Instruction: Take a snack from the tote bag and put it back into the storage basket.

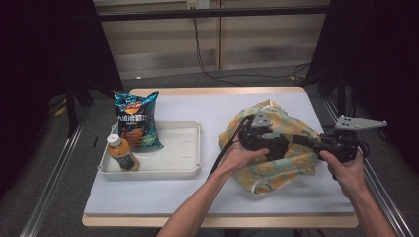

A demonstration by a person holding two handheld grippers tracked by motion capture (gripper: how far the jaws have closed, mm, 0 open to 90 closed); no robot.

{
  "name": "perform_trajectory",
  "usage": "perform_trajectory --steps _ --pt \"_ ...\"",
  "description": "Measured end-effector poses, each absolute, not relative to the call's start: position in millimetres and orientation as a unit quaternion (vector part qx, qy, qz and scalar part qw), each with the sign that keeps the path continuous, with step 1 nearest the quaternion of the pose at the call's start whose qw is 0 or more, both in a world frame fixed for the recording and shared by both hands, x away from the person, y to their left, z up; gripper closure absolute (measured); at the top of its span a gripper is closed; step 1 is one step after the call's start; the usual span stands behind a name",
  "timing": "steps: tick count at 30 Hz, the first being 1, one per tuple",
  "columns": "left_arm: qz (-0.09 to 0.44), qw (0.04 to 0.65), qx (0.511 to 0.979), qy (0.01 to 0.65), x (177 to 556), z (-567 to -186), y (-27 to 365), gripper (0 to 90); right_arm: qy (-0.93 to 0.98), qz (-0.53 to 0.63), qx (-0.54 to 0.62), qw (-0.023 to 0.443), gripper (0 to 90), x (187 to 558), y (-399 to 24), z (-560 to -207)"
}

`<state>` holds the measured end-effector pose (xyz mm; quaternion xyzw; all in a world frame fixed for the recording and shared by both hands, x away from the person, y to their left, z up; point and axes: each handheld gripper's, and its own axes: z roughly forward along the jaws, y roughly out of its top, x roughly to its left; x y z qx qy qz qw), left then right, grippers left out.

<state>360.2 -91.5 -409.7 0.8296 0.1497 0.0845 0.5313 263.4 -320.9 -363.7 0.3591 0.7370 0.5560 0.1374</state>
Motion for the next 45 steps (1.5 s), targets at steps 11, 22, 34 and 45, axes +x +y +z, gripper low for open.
perform_trajectory --steps 11,22,34,45 --pt "0.08 0.559 0.813 0.14 373 -398 -108 42.5 0.729 0.564 0.365 0.134 90.0 263 -327 -364" --pt "0.069 0.582 0.802 0.117 383 -403 -118 28.1 0.728 0.566 0.364 0.13 90.0 265 -326 -365" --pt "0.061 0.533 0.84 0.077 372 -403 -124 82.0 0.718 0.571 0.376 0.13 90.0 266 -333 -367" --pt "0.038 0.52 0.846 0.109 381 -414 -113 90.0 0.709 0.568 0.392 0.146 87.5 267 -340 -369"
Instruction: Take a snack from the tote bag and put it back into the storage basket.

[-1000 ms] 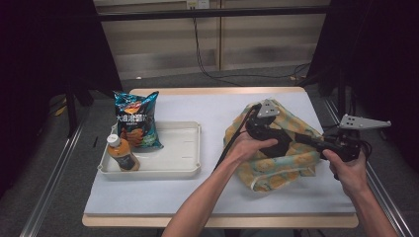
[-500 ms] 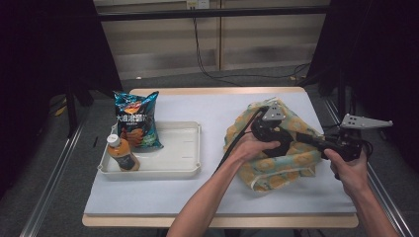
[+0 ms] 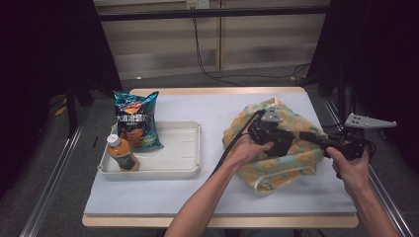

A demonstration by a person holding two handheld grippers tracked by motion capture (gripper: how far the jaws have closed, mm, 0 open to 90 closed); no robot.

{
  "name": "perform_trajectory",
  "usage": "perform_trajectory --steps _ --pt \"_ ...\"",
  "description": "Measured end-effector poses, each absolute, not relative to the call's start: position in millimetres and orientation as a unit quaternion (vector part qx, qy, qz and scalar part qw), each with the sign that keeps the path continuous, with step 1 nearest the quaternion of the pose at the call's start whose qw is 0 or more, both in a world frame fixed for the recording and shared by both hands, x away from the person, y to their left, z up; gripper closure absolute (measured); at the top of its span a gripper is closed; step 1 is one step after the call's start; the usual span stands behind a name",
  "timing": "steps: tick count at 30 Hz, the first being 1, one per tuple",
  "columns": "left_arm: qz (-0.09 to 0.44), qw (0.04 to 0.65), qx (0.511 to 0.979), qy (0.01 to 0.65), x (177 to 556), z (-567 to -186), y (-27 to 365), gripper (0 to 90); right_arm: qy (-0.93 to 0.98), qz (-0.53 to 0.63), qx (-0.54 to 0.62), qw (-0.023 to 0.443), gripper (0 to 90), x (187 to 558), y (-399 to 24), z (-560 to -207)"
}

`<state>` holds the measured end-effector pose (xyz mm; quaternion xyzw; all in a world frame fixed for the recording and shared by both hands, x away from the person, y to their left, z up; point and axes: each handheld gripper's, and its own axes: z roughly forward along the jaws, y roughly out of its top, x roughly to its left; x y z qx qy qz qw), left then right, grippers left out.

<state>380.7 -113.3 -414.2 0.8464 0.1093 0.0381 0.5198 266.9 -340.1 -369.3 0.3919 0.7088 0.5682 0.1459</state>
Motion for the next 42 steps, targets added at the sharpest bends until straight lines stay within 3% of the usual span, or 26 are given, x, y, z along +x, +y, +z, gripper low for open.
perform_trajectory --steps 3,8,14,21,27,31,42 --pt "0.041 0.497 0.86 0.106 382 -418 -107 89.7 0.709 0.562 0.398 0.149 83.1 268 -343 -373" --pt "0.054 0.464 0.877 0.115 382 -435 -101 65.6 0.715 0.555 0.4 0.146 82.3 270 -345 -378" --pt "0.033 0.448 0.888 0.096 381 -444 -102 41.6 0.724 0.542 0.401 0.141 79.5 271 -342 -382" --pt "0.035 0.427 0.901 0.07 381 -451 -107 25.0 0.726 0.53 0.413 0.146 74.7 274 -344 -387" --pt "0.046 0.417 0.906 0.05 377 -452 -109 24.0 0.728 0.524 0.418 0.143 74.7 275 -345 -391" --pt "0.058 0.397 0.916 0.019 372 -451 -109 27.8 0.727 0.524 0.42 0.141 73.8 276 -346 -392" --pt "0.058 0.369 0.928 0.011 359 -444 -98 37.9 0.717 0.519 0.438 0.156 65.3 275 -354 -390"
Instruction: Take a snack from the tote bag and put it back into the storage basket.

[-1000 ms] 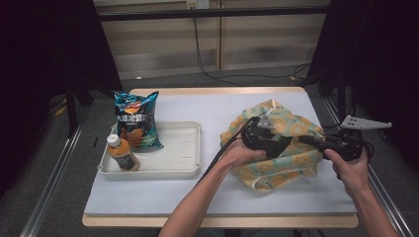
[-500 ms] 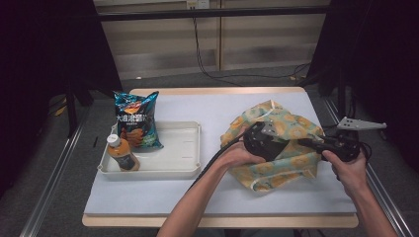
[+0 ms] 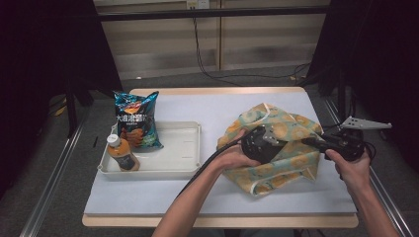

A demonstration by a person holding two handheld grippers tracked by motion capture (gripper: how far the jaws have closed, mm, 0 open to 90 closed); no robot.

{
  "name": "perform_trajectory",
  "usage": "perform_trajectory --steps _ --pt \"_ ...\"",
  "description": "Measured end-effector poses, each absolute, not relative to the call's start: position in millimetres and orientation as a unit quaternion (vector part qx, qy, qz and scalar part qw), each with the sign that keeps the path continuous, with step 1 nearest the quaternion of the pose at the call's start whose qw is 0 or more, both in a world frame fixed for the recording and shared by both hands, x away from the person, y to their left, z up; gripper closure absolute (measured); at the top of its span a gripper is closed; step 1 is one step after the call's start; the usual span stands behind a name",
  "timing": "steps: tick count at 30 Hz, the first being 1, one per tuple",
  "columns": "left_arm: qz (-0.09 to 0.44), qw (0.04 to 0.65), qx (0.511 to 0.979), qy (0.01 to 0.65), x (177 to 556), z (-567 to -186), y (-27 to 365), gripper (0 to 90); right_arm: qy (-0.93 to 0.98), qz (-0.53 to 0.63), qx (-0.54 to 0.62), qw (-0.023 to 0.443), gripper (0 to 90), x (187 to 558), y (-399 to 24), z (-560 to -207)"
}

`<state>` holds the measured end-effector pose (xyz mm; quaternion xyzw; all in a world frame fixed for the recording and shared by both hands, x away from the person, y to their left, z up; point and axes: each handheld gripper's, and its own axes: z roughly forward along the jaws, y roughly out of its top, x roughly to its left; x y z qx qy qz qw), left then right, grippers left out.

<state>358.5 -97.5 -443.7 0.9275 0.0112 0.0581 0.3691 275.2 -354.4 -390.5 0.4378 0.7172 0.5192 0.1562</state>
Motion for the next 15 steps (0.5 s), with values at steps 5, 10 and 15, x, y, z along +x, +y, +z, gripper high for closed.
perform_trajectory --steps 5,10,15 --pt "0.049 0.366 0.929 0.0 348 -443 -86 39.8 0.719 0.52 0.432 0.163 62.3 276 -351 -389" --pt "0.043 0.364 0.93 0.0 338 -442 -75 40.1 0.723 0.517 0.427 0.162 59.5 275 -344 -387" --pt "0.044 0.369 0.928 0.027 344 -440 -72 40.2 0.724 0.517 0.425 0.168 54.7 277 -339 -385"
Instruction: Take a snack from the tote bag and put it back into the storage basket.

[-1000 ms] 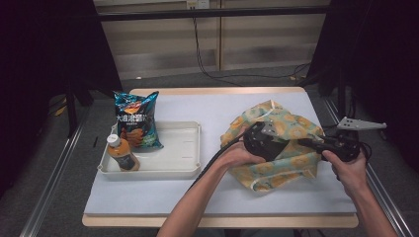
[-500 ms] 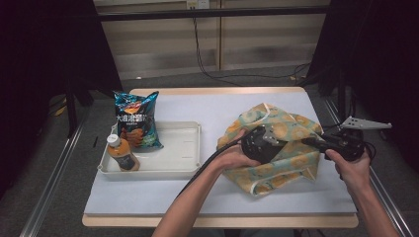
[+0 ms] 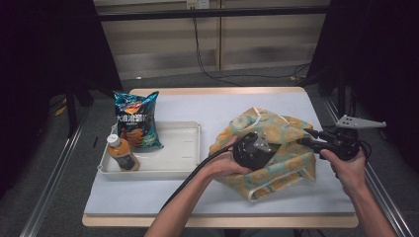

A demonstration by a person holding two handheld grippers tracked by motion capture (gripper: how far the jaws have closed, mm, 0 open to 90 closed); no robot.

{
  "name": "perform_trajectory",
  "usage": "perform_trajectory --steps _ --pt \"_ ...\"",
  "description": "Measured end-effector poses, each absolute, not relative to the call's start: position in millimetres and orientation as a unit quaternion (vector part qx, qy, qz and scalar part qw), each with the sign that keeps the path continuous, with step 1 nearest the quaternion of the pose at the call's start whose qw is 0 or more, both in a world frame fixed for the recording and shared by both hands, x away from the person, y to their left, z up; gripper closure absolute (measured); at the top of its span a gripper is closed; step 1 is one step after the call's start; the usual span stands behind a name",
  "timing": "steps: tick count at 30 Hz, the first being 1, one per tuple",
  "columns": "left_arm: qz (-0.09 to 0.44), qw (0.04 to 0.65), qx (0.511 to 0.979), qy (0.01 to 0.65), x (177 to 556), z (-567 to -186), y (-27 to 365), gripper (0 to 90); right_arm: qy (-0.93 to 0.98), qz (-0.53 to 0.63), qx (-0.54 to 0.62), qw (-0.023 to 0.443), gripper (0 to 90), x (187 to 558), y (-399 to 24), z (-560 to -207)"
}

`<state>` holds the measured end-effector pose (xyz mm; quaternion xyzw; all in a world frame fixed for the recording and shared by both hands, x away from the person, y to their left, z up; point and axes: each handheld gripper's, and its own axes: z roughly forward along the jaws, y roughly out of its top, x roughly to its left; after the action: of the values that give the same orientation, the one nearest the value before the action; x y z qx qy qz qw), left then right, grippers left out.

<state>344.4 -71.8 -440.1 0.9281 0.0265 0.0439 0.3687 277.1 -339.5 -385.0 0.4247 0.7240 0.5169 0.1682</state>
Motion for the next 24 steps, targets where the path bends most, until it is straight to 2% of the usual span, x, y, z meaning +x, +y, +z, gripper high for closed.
perform_trajectory --steps 2,5,7,10,11,21,24 --pt "0.04 0.379 0.924 0.032 347 -439 -71 40.2 0.726 0.518 0.42 0.167 55.1 277 -338 -384" --pt "0.04 0.397 0.916 0.051 351 -432 -70 40.9 0.728 0.521 0.412 0.17 61.6 278 -336 -381" --pt "0.041 0.43 0.9 0.065 354 -423 -68 46.6 0.727 0.526 0.409 0.166 71.3 278 -335 -379" --pt "0.059 0.46 0.881 0.091 361 -409 -66 46.3 0.731 0.528 0.4 0.165 87.3 279 -333 -379" --pt "0.057 0.466 0.877 0.099 363 -406 -67 46.9 0.73 0.531 0.399 0.163 88.9 278 -332 -378" --pt "0.081 0.494 0.855 0.138 382 -395 -82 43.5 0.716 0.548 0.397 0.171 90.0 278 -333 -369" --pt "0.093 0.491 0.854 0.146 388 -396 -87 40.1 0.713 0.549 0.4 0.174 90.0 277 -333 -368"
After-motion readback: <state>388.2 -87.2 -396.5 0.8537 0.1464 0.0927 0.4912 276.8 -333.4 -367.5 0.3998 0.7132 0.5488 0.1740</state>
